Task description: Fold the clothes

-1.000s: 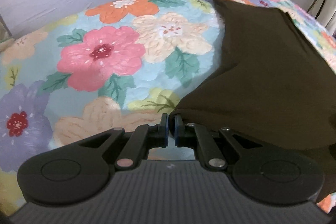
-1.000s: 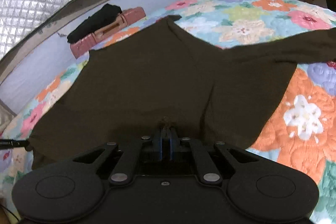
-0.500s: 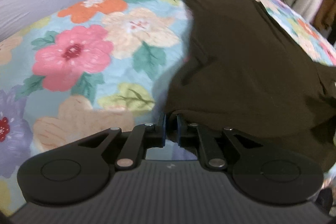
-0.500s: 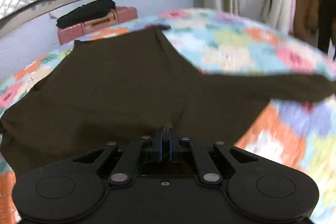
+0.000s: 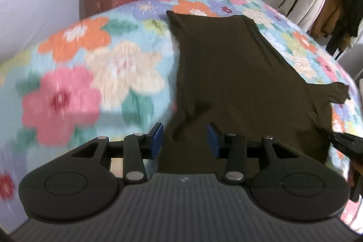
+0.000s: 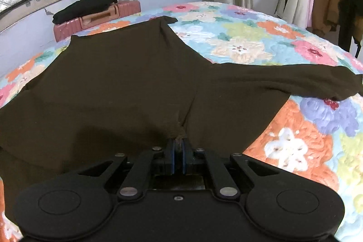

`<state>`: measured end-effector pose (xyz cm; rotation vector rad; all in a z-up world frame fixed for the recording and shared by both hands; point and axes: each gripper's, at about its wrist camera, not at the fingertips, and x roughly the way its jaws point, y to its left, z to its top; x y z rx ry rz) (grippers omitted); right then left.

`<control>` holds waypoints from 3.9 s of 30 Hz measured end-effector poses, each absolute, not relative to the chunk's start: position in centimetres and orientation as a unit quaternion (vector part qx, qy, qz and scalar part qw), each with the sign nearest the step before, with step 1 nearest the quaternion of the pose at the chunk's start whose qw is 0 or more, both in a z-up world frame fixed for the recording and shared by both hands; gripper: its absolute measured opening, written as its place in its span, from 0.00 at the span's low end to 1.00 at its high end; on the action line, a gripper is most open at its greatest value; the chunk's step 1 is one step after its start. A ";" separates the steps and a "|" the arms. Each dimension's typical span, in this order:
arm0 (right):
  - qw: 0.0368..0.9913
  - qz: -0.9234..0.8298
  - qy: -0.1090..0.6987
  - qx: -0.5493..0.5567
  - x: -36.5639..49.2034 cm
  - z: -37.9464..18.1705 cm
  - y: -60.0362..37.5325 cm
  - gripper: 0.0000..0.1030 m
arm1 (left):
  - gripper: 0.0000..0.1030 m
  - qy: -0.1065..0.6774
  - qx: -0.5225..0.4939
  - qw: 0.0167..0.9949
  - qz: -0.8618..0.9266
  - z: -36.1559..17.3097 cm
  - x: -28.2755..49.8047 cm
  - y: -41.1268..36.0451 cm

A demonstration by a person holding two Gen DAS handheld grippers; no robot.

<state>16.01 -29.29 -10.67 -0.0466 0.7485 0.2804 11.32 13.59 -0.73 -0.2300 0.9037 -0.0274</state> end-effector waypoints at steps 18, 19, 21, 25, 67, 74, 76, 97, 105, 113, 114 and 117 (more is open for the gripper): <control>0.933 0.163 0.318 -0.032 15.8 -7.1 -29.4 0.06 | 0.07 0.432 -0.082 0.898 0.025 -6.6 18.7 13.5; 0.937 0.164 0.308 -0.028 15.7 -6.7 -29.5 0.06 | 0.07 0.417 -0.109 0.902 0.029 -6.3 18.5 14.3; 0.940 0.160 0.300 -0.037 15.8 -6.5 -29.3 0.06 | 0.07 0.407 -0.136 0.903 0.034 -6.2 18.3 15.5; 0.929 0.139 0.336 -0.064 17.0 -9.3 -29.5 0.06 | 0.08 0.431 -0.194 0.880 0.036 -8.7 18.1 17.5; 0.866 0.070 0.389 0.306 23.8 -7.4 -53.2 0.62 | 0.62 0.516 -0.030 0.799 -0.307 -4.4 27.9 -25.3; 0.813 0.031 0.394 0.429 28.1 -11.0 -57.2 0.63 | 0.62 0.554 -0.053 0.779 -0.290 -7.3 30.0 -25.0; 0.817 0.016 0.396 0.418 29.3 -11.8 -57.2 0.63 | 0.62 0.546 -0.040 0.786 -0.288 -7.3 30.0 -24.8; 0.937 0.224 0.219 0.152 26.6 -1.1 -41.8 0.05 | 0.62 0.416 -0.173 0.876 -0.173 -2.0 23.5 -9.2; 0.912 0.273 0.264 0.158 20.3 -6.8 -34.1 0.05 | 0.65 0.417 -0.078 0.903 -0.063 -4.1 17.7 -2.4; 0.903 0.241 0.354 0.038 18.0 -11.0 -29.9 0.11 | 0.65 0.433 -0.072 0.898 -0.045 -5.9 15.6 1.3; 0.901 0.239 0.358 0.056 17.9 -11.0 -30.3 0.14 | 0.65 0.432 -0.078 0.897 -0.047 -6.1 15.6 1.4; 0.898 0.228 0.358 0.116 17.4 -10.6 -32.2 0.27 | 0.65 0.429 -0.103 0.896 -0.053 -6.9 15.7 1.4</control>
